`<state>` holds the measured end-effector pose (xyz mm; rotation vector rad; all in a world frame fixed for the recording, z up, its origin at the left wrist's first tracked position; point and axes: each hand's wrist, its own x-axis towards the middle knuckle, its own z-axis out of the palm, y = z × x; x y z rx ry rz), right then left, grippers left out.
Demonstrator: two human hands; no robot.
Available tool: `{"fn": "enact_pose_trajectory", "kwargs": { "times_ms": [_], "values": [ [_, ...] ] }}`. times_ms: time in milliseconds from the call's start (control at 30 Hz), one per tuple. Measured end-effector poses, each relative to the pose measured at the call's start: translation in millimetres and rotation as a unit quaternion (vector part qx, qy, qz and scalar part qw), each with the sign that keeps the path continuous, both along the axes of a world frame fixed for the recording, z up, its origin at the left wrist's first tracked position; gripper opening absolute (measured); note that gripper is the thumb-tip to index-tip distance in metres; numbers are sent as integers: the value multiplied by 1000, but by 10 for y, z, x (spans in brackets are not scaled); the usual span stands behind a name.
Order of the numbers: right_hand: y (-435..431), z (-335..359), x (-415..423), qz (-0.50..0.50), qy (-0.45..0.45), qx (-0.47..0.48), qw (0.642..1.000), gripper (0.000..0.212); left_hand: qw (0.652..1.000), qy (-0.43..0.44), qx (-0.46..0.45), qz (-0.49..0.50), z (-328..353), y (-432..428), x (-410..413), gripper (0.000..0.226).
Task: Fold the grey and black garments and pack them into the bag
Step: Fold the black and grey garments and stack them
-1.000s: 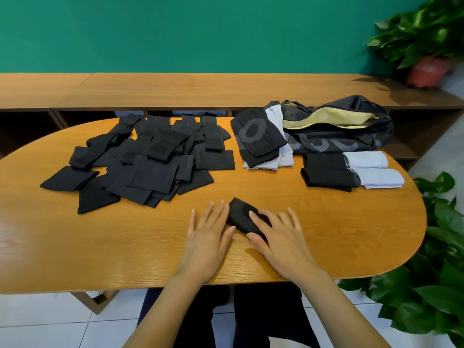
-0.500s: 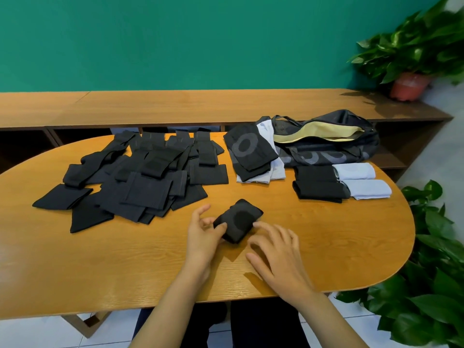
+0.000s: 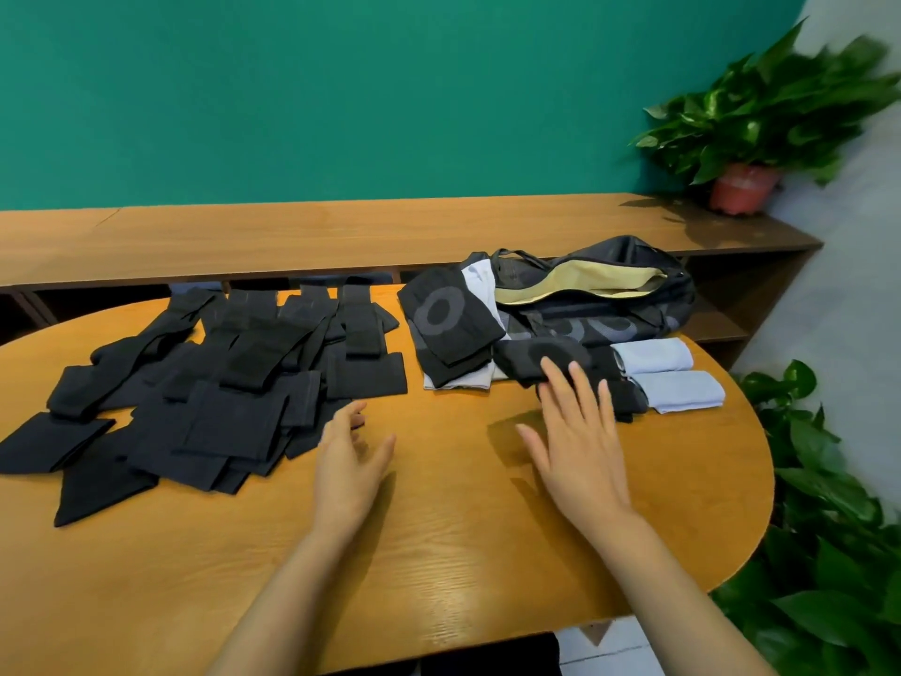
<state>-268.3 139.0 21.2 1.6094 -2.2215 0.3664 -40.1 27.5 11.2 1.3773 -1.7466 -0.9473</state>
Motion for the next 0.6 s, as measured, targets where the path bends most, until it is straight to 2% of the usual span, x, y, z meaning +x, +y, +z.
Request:
{"fn": "enact_pose_trajectory", "kwargs": {
  "times_ms": [100, 200, 333, 467, 533, 600],
  "values": [
    [-163, 75, -430, -88, -14, 31, 996, 71, 979, -168, -110, -22, -159, -165, 56, 53],
    [-309, 24, -660, -104, -18, 87, 991, 83, 958, -251, -138, -28, -314, -279, 137, 49],
    [-367, -73, -725, -94, -21, 130, 987, 91, 961, -235, -142, -25, -377, -294, 188, 44],
    [-347, -143, -681, -89, -66, 101, 989, 68, 960, -234, -149, -25, -363, -289, 188, 43],
    [-354, -149, -672, -89, -85, 80, 989, 66, 960, -233, -150, -25, -360, -286, 188, 42],
    [-374, -149, -688, -90, -85, 100, 987, 70, 960, -232, -152, -26, -360, -280, 191, 41]
  ]
}}
